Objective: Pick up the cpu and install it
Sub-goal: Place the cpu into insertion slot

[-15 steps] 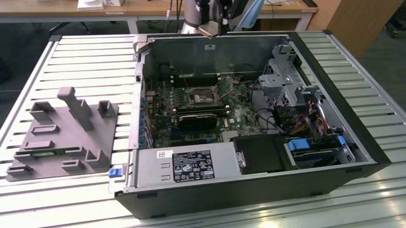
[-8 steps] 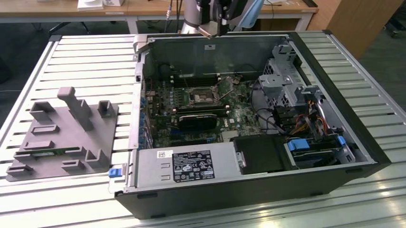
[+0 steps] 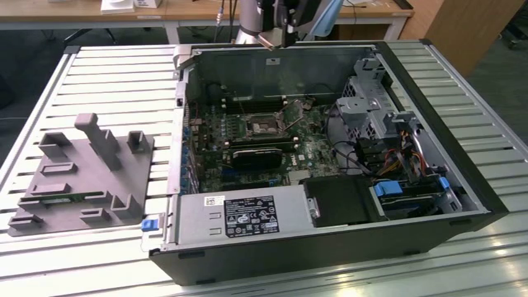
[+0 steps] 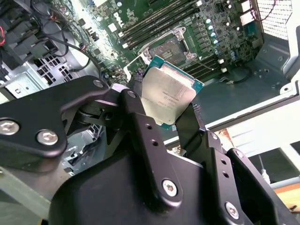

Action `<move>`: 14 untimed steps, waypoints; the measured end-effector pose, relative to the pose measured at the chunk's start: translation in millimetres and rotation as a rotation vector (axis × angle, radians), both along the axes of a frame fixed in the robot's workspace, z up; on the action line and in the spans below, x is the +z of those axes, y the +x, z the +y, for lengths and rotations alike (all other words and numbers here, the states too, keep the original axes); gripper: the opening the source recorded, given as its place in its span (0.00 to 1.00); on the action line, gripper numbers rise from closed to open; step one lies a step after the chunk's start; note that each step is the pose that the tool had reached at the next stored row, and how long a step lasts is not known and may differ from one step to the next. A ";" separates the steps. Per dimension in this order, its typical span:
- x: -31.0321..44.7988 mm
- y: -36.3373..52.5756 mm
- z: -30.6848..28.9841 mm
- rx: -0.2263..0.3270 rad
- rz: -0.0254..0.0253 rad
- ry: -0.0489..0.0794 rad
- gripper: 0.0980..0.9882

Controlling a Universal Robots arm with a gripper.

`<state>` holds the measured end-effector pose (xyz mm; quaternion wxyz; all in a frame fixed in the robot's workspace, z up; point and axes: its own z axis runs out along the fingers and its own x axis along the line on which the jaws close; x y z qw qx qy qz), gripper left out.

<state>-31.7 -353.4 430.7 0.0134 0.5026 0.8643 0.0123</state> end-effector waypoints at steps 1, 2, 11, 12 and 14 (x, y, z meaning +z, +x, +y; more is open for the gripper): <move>0.0 0.0 0.0 -0.008 0.0000 0.000 0.49; -0.1 0.0 0.0 -0.015 0.0000 0.000 0.49; -0.3 0.0 0.0 -0.079 -0.0001 0.000 0.49; -0.3 0.0 0.0 -0.087 0.0000 0.000 0.49; -0.3 0.0 0.0 -0.101 0.0000 0.000 0.49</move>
